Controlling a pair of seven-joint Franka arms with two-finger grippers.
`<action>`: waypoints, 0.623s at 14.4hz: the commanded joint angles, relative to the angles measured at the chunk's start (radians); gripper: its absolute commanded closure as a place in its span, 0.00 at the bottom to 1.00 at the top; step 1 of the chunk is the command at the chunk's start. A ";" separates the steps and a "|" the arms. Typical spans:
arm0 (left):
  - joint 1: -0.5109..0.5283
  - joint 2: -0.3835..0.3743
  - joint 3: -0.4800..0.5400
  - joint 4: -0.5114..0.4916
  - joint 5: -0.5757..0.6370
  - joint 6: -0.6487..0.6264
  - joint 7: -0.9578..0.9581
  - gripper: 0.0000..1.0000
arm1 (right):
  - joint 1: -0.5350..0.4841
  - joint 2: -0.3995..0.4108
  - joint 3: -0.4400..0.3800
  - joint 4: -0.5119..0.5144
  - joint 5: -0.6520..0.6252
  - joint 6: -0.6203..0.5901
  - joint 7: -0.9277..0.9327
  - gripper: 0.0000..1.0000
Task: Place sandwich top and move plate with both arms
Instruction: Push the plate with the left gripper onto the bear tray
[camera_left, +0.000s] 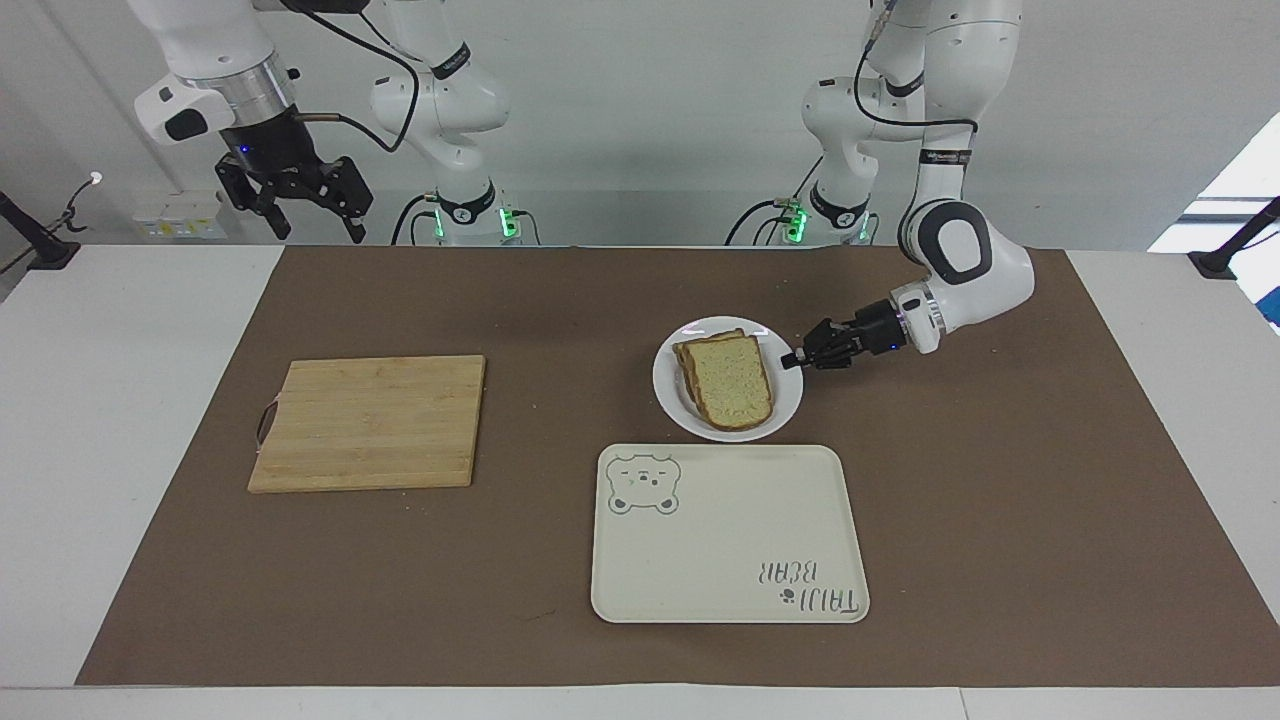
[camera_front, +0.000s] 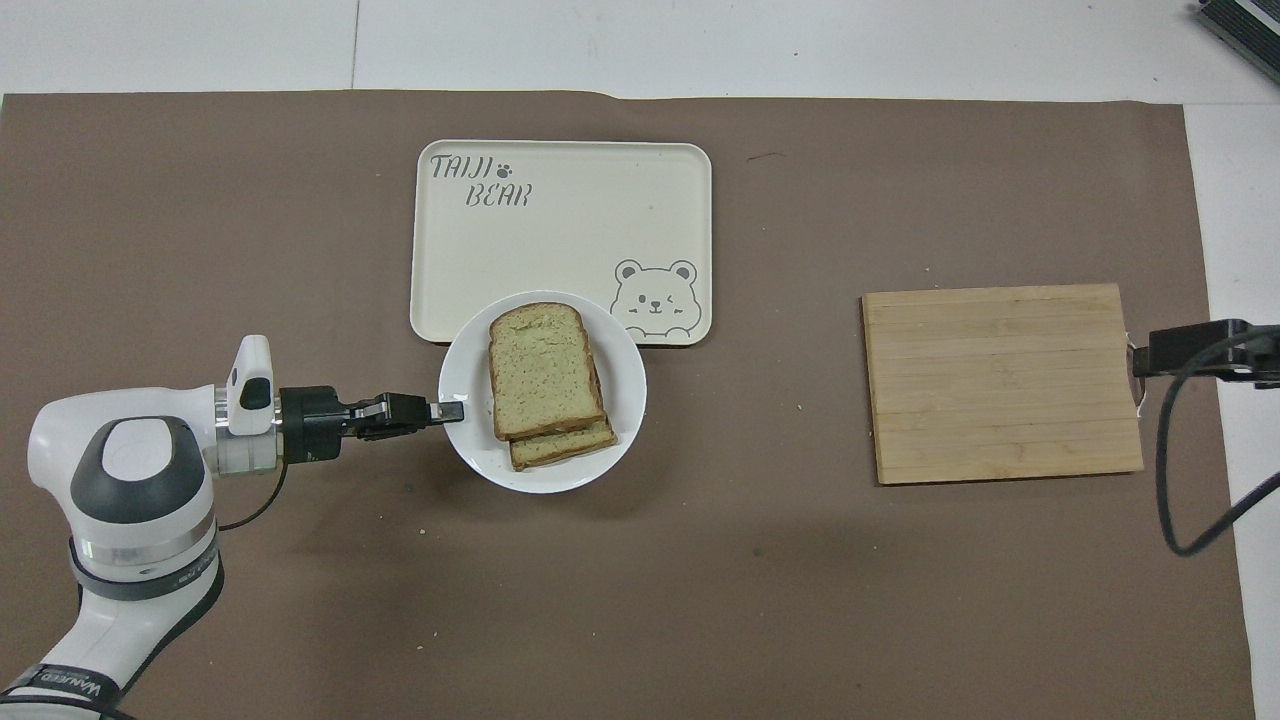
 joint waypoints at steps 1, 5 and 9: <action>0.027 0.072 -0.003 0.132 0.074 -0.072 -0.010 1.00 | -0.010 -0.011 0.003 -0.012 -0.025 0.008 -0.053 0.00; 0.041 0.188 -0.004 0.291 0.098 -0.104 -0.068 1.00 | -0.012 -0.002 0.002 0.024 -0.057 -0.026 -0.096 0.00; 0.060 0.319 -0.013 0.436 0.098 -0.149 -0.107 1.00 | -0.012 -0.008 0.002 0.016 -0.049 -0.026 -0.087 0.00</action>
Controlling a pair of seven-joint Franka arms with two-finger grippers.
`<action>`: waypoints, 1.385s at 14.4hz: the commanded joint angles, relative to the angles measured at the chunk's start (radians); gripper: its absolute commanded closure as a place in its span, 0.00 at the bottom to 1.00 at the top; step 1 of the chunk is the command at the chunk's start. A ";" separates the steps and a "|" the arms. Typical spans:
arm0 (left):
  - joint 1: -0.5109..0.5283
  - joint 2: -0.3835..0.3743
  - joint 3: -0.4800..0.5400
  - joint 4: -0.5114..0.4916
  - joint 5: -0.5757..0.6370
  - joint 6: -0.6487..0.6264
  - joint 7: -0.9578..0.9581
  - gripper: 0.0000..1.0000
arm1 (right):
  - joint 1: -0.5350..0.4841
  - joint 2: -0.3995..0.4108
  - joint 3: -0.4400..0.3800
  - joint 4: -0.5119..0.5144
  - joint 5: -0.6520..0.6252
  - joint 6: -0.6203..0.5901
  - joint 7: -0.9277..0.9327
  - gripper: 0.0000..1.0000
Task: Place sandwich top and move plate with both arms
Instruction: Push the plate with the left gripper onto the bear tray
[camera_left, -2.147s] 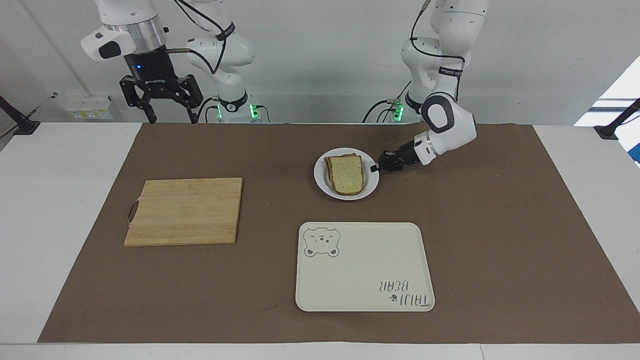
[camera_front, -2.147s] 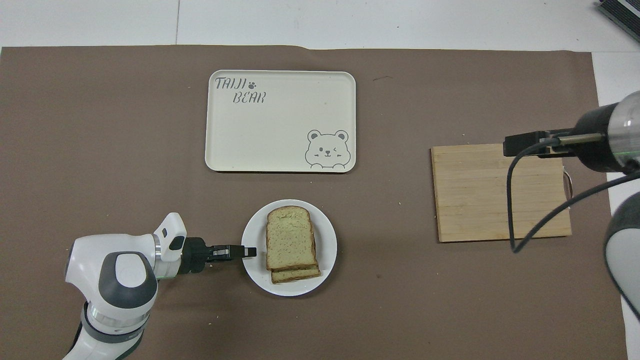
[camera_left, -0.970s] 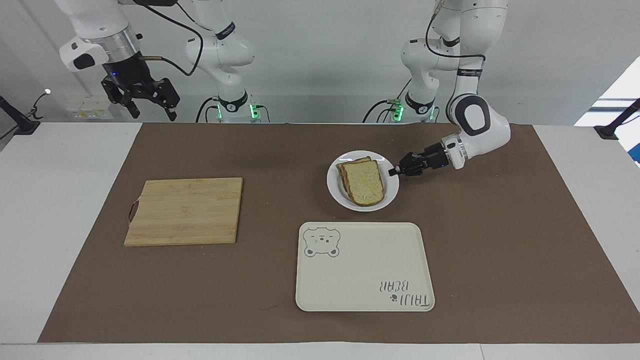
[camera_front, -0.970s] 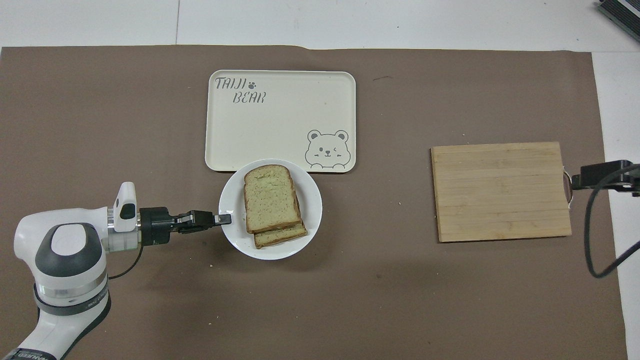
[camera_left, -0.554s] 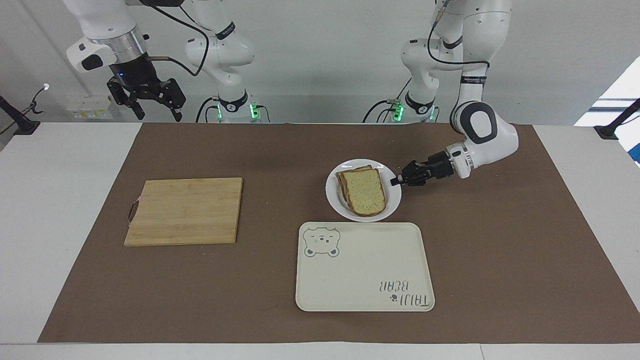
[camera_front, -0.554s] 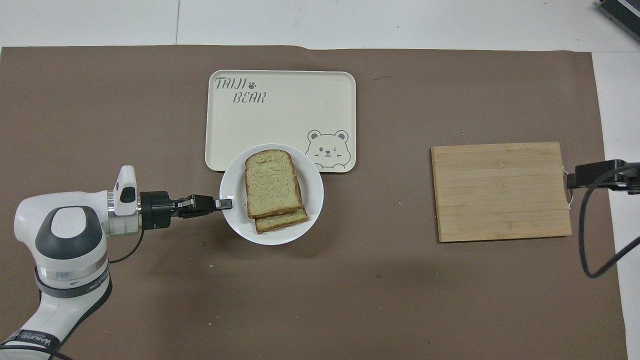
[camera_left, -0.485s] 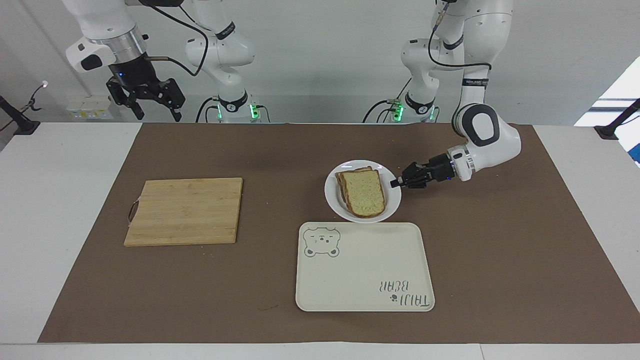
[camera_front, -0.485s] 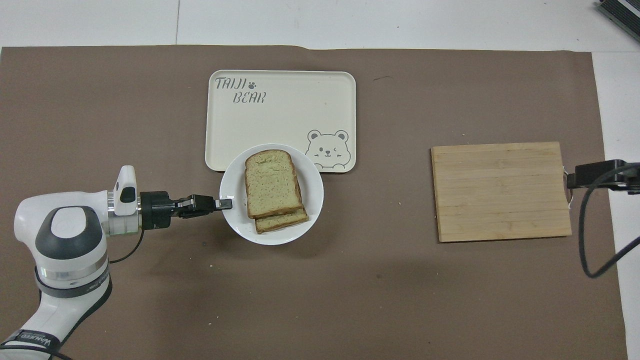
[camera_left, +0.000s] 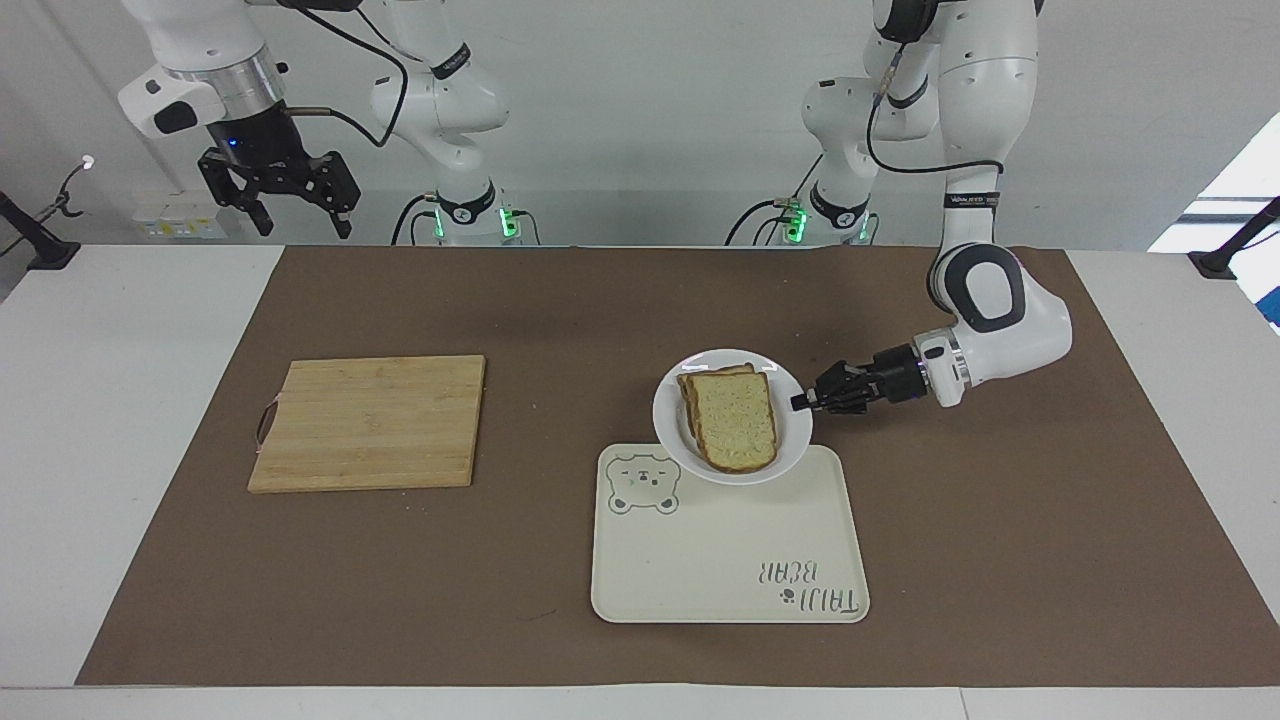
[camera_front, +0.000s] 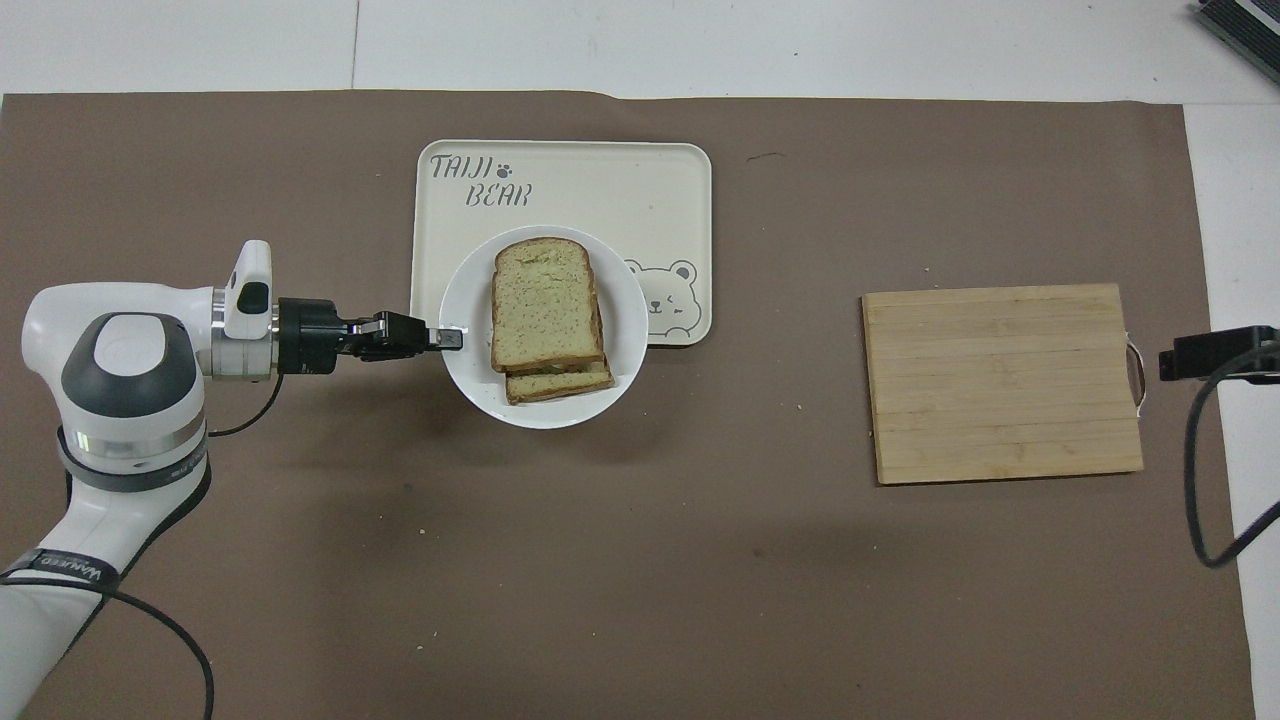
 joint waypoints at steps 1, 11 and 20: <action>0.033 0.097 -0.016 0.130 0.013 -0.058 -0.052 1.00 | -0.009 -0.007 0.005 0.001 -0.007 -0.017 -0.020 0.00; 0.053 0.258 -0.050 0.300 0.009 -0.043 -0.060 1.00 | -0.007 -0.003 0.005 0.009 -0.002 -0.016 -0.022 0.00; 0.079 0.368 -0.081 0.418 0.016 -0.023 -0.075 1.00 | -0.003 -0.003 0.005 0.009 -0.002 -0.016 -0.023 0.00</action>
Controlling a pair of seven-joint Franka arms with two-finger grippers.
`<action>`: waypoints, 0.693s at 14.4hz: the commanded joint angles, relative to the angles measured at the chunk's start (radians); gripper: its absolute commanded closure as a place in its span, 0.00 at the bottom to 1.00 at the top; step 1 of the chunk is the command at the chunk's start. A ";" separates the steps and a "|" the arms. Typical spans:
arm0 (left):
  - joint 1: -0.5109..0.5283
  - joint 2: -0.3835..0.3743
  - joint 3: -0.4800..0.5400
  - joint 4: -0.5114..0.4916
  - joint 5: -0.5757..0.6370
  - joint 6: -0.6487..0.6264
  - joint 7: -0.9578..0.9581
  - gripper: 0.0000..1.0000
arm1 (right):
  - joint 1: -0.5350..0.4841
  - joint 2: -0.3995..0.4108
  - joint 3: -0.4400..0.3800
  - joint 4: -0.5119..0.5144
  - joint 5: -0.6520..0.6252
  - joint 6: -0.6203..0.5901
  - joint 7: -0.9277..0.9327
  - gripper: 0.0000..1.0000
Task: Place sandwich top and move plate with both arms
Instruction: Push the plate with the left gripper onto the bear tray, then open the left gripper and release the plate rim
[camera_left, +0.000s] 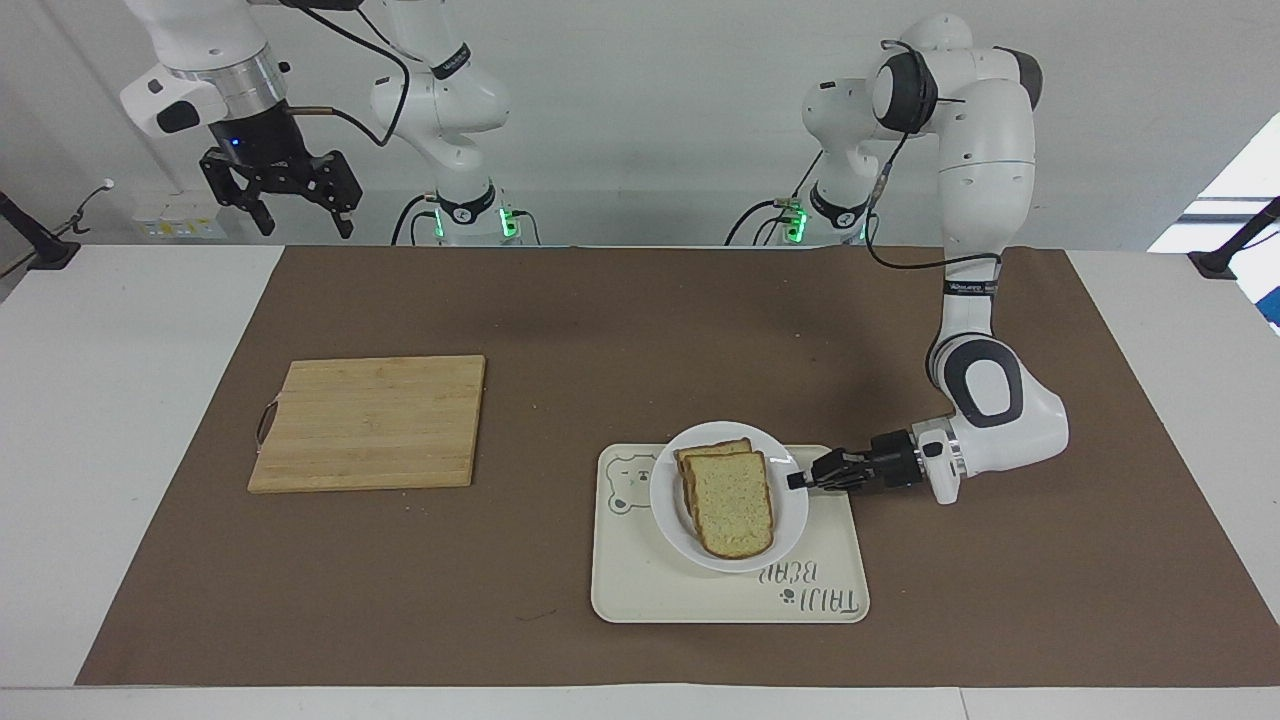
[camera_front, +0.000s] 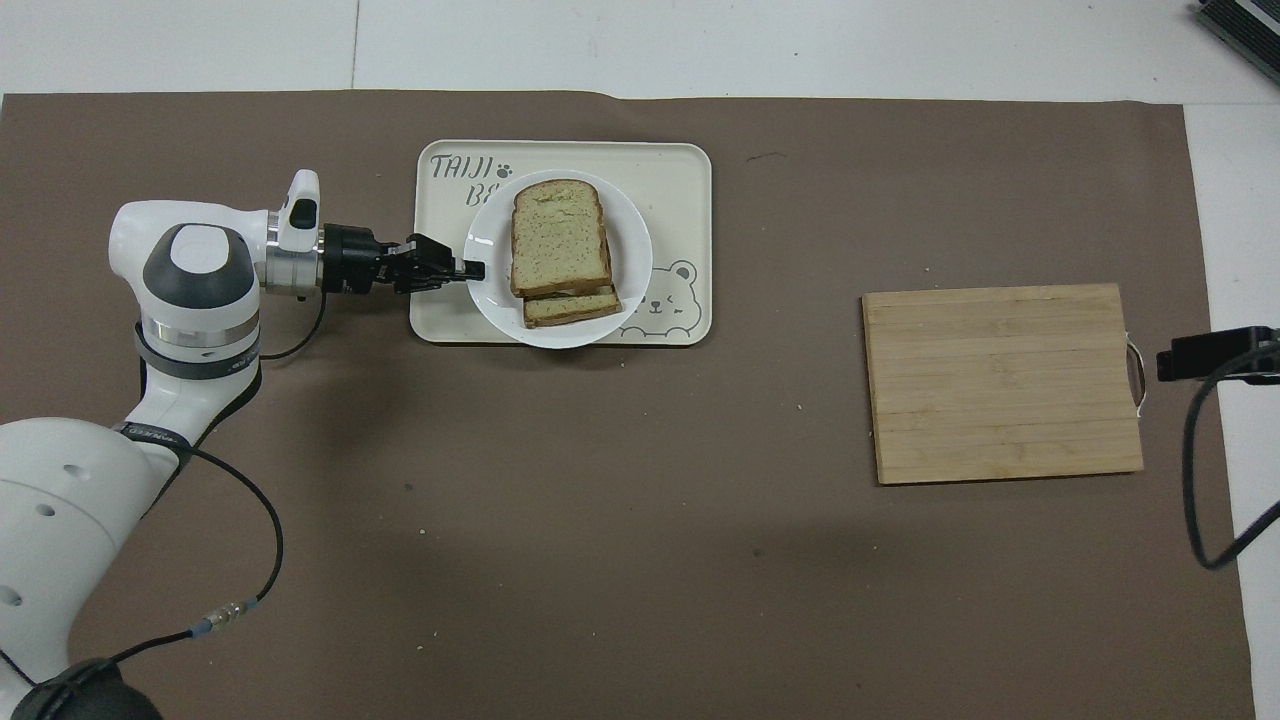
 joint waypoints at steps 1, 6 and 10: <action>0.022 0.029 -0.023 0.054 0.016 0.000 -0.020 1.00 | -0.004 -0.003 0.002 0.007 -0.004 -0.015 -0.023 0.00; 0.016 0.035 -0.023 0.048 0.033 0.028 -0.017 1.00 | -0.004 -0.003 0.002 0.007 -0.004 -0.015 -0.023 0.00; 0.022 0.032 -0.025 0.046 0.033 0.028 -0.019 0.09 | -0.004 -0.003 0.002 0.007 -0.004 -0.015 -0.023 0.00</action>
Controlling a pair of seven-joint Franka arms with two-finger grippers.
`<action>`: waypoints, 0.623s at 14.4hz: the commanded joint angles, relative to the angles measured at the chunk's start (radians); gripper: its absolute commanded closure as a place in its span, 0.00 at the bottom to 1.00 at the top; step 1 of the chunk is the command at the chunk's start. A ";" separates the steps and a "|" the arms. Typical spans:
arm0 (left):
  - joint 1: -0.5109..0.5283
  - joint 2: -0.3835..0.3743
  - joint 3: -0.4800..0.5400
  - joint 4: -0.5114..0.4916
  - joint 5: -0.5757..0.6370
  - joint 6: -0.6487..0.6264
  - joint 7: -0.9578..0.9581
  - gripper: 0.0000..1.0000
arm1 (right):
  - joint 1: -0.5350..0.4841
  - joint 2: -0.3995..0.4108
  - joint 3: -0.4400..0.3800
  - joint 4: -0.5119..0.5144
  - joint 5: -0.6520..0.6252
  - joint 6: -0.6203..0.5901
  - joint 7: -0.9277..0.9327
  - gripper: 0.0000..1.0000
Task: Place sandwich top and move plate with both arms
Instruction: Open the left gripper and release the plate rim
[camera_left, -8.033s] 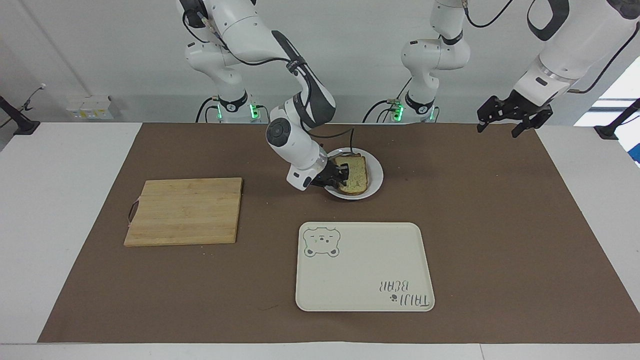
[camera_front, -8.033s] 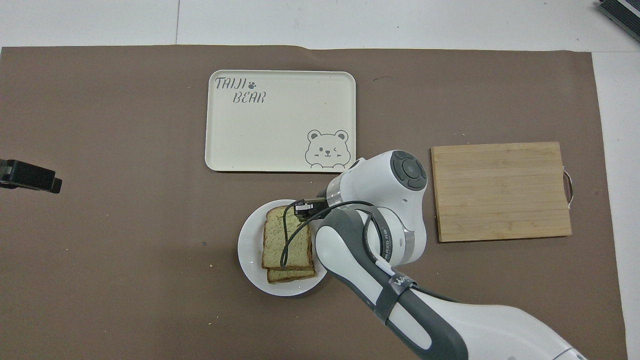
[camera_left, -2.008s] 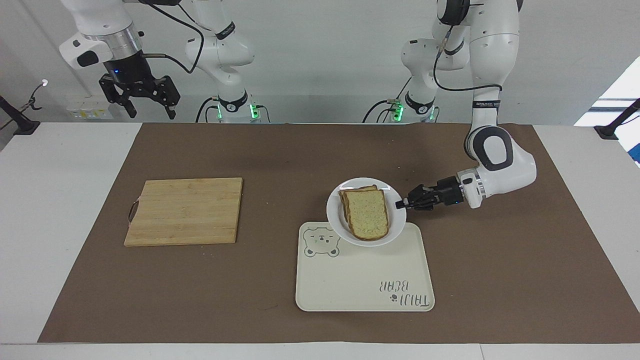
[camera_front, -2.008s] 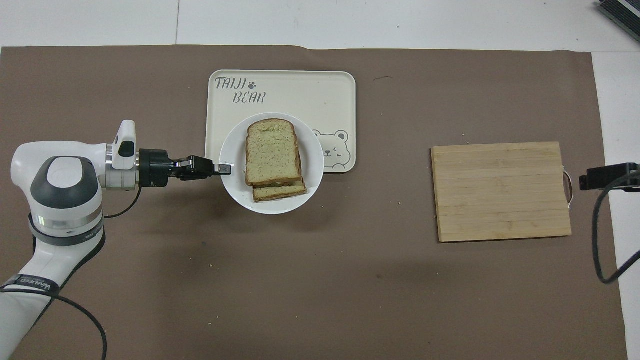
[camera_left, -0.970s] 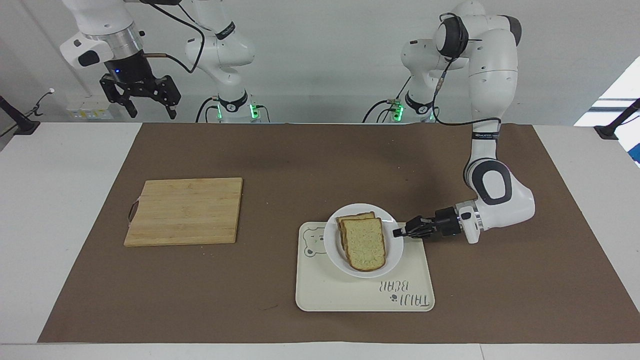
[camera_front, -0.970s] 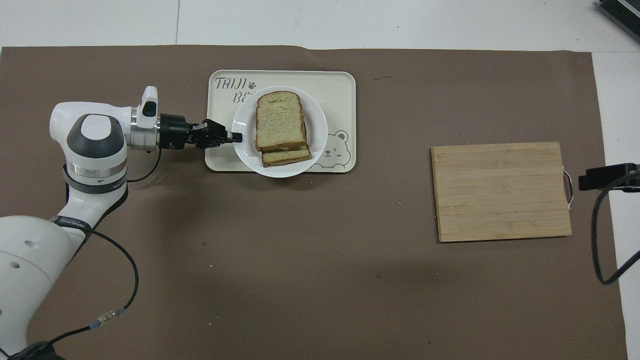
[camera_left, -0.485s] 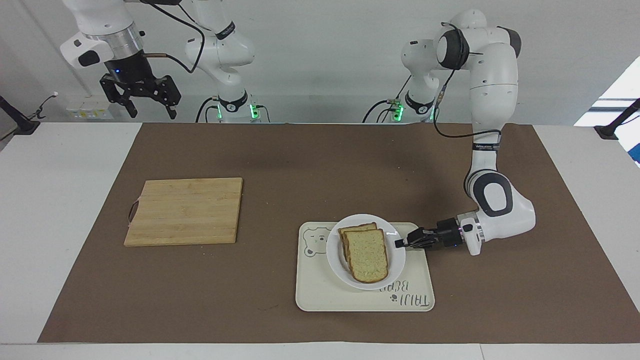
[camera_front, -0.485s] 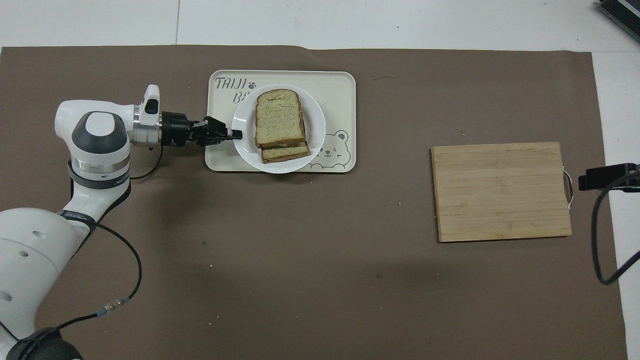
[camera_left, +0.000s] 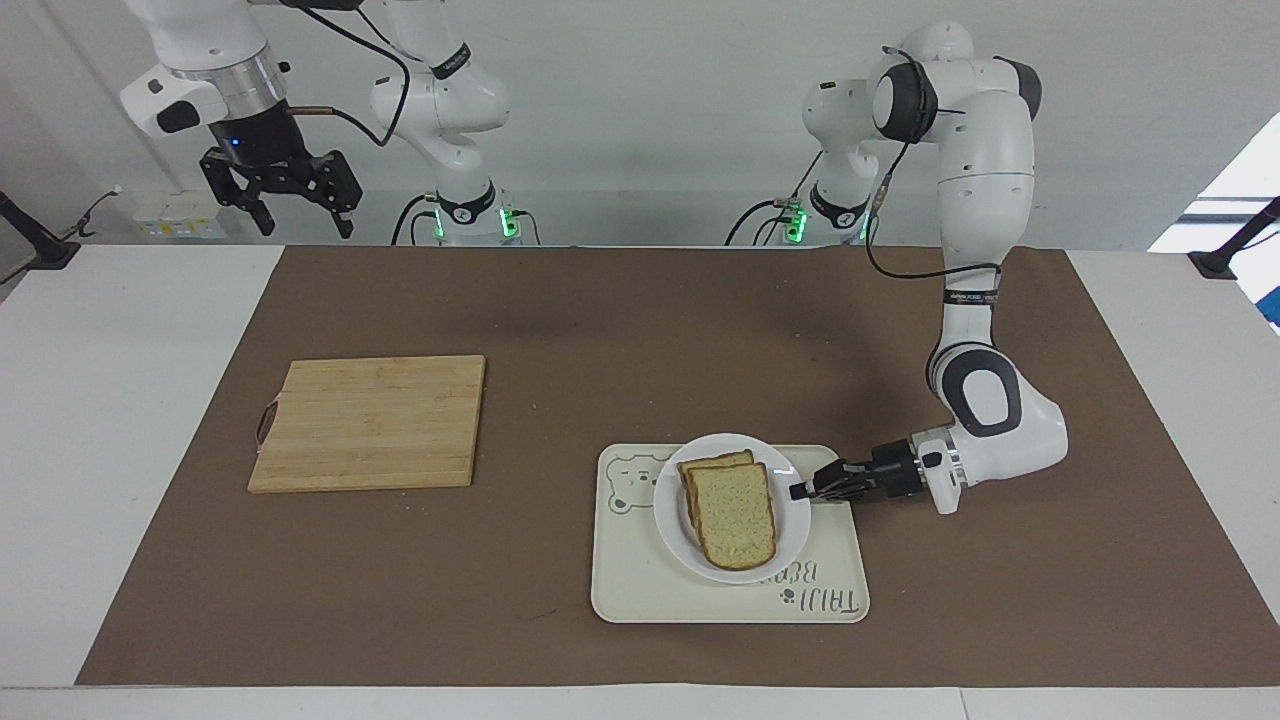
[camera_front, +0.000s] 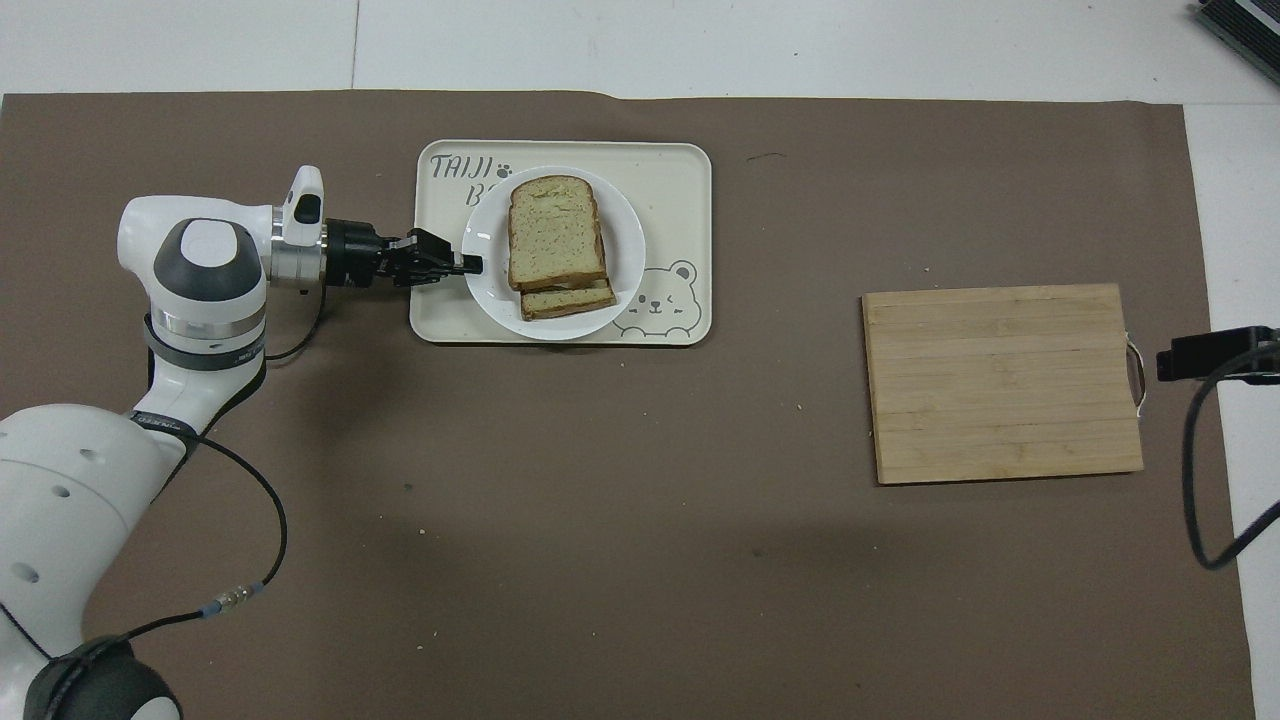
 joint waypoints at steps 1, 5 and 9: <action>0.021 0.005 -0.017 0.024 0.013 0.004 -0.019 0.00 | -0.004 -0.003 0.002 0.007 -0.003 -0.015 -0.023 0.00; 0.021 -0.035 -0.006 0.029 0.079 0.007 -0.058 0.00 | -0.004 -0.003 0.002 0.007 -0.004 -0.015 -0.023 0.00; 0.002 -0.132 0.002 0.015 0.166 0.045 -0.208 0.00 | -0.004 -0.003 0.002 0.007 -0.004 -0.015 -0.023 0.00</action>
